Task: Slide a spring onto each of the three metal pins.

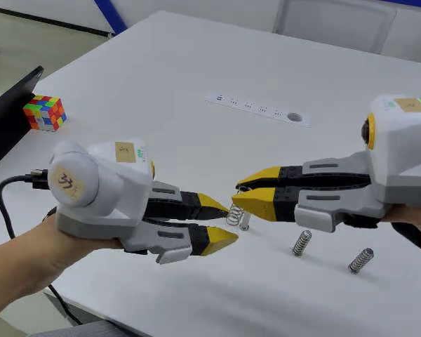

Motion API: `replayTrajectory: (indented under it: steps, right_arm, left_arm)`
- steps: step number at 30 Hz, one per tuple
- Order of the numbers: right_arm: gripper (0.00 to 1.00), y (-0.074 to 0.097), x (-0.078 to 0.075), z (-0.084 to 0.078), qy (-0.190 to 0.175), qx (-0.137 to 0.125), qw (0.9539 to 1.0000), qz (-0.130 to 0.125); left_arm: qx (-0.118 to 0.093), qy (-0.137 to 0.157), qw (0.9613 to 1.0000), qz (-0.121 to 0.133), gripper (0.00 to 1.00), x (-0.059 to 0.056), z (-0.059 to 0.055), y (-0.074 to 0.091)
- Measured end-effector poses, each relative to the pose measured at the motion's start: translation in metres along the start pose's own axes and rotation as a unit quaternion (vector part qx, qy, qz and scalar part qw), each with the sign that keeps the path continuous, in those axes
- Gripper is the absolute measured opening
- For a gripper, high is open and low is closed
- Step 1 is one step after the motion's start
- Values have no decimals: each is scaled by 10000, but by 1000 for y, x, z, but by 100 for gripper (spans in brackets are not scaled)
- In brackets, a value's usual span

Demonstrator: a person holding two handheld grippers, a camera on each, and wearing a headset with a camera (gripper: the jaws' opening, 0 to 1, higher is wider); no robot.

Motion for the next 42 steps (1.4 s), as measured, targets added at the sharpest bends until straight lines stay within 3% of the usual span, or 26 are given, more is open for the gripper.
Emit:
replayTrajectory:
  steps: [8, 15, 21, 25, 34, 42]
  right_arm:
    - [10, 5, -46, -1, -264, -22, 9972, -692]
    - [10, -17, -69, -23, -514, 271, 9934, -988]
    - [10, -37, -78, -48, -403, 699, 9903, -1132]
    - [10, -42, -85, -59, -477, 769, 9884, -1219]
    - [10, -47, -89, -65, -655, 755, 9871, -1255]
    - [10, -49, -94, -78, -728, 833, 9849, -1335]
  left_arm:
    - [-68, 225, 9992, 336, 41, 18, -5, 10]
    - [-49, 244, 9988, 428, 54, 24, -8, 15]
    - [52, 181, 9981, 586, 61, 26, -15, 19]
    - [47, 257, 9979, 594, 67, 24, -18, 23]
    - [125, 396, 9971, 642, 82, 25, -24, 26]
    - [181, 418, 9967, 675, 83, 26, -26, 25]
Point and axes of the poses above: the centre of the closed fingertips' face, and the gripper's own axes: y roughly backward along the fingers, x roughly to its left, z roughly out of its top, the point moved 4 cm from there along y, roughly backward along the fingers, and after that the axes turned 11 degrees about x, right-handed, at the moved point
